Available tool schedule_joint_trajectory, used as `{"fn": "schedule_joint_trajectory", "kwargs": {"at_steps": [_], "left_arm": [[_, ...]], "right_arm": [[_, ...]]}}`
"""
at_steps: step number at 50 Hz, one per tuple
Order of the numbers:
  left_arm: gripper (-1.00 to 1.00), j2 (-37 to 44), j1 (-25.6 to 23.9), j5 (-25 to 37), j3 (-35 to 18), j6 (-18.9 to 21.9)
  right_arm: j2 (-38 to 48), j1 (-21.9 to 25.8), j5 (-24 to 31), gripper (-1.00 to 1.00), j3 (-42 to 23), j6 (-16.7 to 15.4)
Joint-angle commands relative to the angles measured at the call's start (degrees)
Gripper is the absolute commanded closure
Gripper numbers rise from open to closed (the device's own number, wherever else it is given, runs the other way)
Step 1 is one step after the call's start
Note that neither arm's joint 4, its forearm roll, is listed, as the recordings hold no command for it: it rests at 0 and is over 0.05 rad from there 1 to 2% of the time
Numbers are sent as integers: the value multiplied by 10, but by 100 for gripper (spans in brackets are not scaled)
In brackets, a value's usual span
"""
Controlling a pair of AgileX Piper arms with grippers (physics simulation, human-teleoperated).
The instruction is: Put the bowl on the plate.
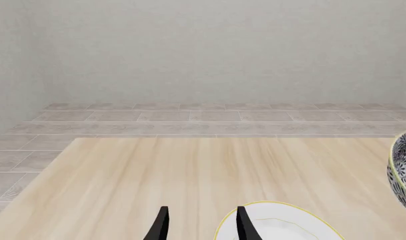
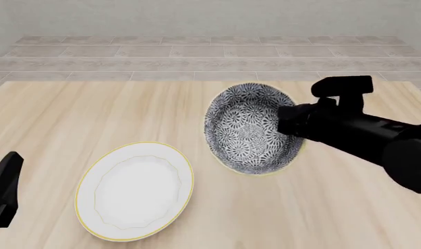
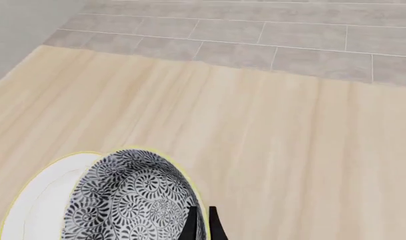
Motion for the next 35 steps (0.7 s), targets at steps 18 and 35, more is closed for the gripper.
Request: {"fn": "schedule_joint_trajectory", "kwargs": {"at_steps": [18,35], "left_arm": [[-100,0,0,0,0,0],[-100,0,0,0,0,0]], "right_arm": [[103,49,-5,100,-115,19],[155,78,1,100,-169,46]]}}
